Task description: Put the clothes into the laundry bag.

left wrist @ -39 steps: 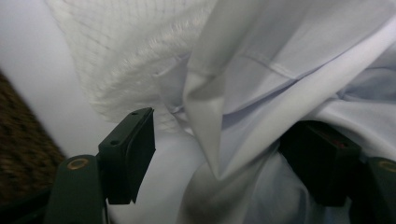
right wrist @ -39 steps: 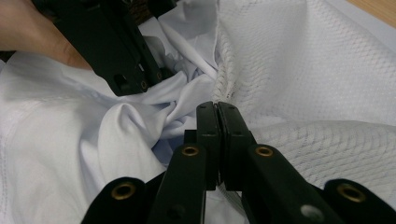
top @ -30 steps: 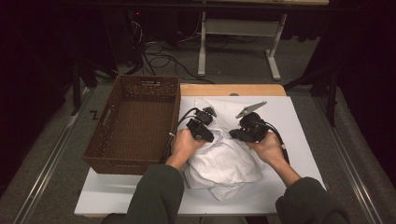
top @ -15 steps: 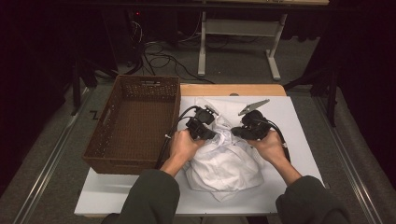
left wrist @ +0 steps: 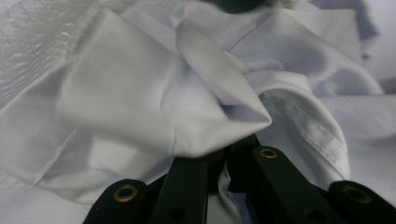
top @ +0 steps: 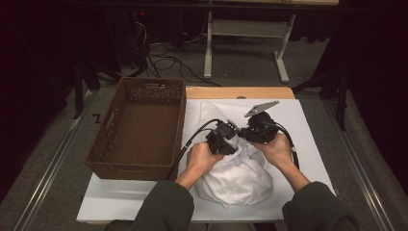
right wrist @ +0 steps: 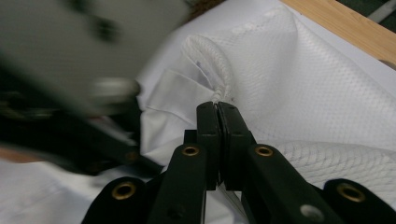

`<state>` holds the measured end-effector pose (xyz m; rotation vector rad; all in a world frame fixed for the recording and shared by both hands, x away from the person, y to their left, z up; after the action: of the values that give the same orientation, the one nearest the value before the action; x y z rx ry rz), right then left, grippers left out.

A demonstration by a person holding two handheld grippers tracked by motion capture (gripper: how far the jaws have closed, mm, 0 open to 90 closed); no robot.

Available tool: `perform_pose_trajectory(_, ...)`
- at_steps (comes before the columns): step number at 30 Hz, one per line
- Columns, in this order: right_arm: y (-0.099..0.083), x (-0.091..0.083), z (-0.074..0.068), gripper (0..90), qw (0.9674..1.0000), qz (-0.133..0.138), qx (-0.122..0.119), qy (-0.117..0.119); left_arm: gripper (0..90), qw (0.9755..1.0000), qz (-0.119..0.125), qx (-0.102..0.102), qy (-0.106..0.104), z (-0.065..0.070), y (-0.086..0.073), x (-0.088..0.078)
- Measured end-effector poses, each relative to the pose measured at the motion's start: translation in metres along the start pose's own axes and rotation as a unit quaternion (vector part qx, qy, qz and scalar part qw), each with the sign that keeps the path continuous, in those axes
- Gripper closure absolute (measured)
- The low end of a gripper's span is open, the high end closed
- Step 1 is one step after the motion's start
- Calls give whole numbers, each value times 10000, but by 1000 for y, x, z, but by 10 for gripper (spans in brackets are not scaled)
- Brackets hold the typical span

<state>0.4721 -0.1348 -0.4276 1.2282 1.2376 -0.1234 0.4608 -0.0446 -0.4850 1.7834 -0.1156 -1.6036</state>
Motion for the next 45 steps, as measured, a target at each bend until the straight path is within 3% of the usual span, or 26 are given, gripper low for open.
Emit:
perform_pose_trajectory(3, -4, -1, -6, 894, 9999, -23, -88, 76, 870, 9996, 97, -224, 131, -9, -1, 9)
perform_pose_trajectory(6, -9, 1, -9, 894, 9997, -102, -214, 78, 857, 9980, 128, -449, 419, -21, -4, 13)
perform_pose_trajectory(9, -12, 3, -10, 894, 9997, -165, -173, 13, 766, 9971, 53, -499, 577, -26, -6, 12)
perform_pose_trajectory(14, -12, 5, -8, 893, 9994, -232, -235, -42, 493, 9958, -105, -327, 849, -22, -10, -8)
perform_pose_trajectory(19, -12, 2, -4, 893, 9996, -210, -194, -77, 433, 9937, 62, -62, 1114, -16, -10, -43)
perform_pose_trajectory(21, -12, 2, -4, 893, 9995, -230, -199, -72, 432, 9939, 98, -66, 1095, -16, -9, -48)
perform_pose_trajectory(23, -11, 3, -5, 893, 9995, -232, -201, -72, 424, 9934, -23, -61, 1147, -19, -10, -46)
perform_pose_trajectory(26, -10, 4, -5, 893, 9996, -252, -134, -65, 426, 9937, -127, -93, 1107, -26, -9, -33)
perform_pose_trajectory(28, -9, 5, -4, 893, 9995, -257, -172, -55, 457, 9948, -45, -140, 1004, -31, -6, -25)
perform_pose_trajectory(30, -8, 5, -3, 893, 9994, -275, -188, -72, 603, 9962, 198, -184, 832, -31, -2, -20)
perform_pose_trajectory(33, -6, 4, -1, 893, 9995, -259, -174, -77, 812, 9974, 330, 67, 642, -22, 1, -21)
perform_pose_trajectory(36, -4, 1, 0, 894, 9997, -180, -146, -59, 848, 9979, 336, 319, 454, -8, 3, -23)
perform_pose_trajectory(38, -3, 0, -1, 894, 9998, -152, -128, -43, 851, 9976, 336, 408, 440, 0, 5, -22)
perform_pose_trajectory(41, -5, 1, -6, 894, 9997, -161, -165, -13, 850, 9980, 209, 221, 548, -4, 8, -14)
perform_pose_trajectory(45, -8, -1, -13, 895, 9993, -195, -312, 56, 821, 9963, 194, -412, 735, -30, 7, 1)
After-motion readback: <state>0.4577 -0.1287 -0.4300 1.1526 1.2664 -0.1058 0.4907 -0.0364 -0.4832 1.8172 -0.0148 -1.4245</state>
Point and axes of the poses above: each handheld gripper's, and its own axes: x roughly forward along the jaws, y roughly out of its top, z roughly to its right, the point moved 6 cm from there along x, roughly forward along the jaws, and after that the axes turned 15 degrees about x, right-handed, at the moved point
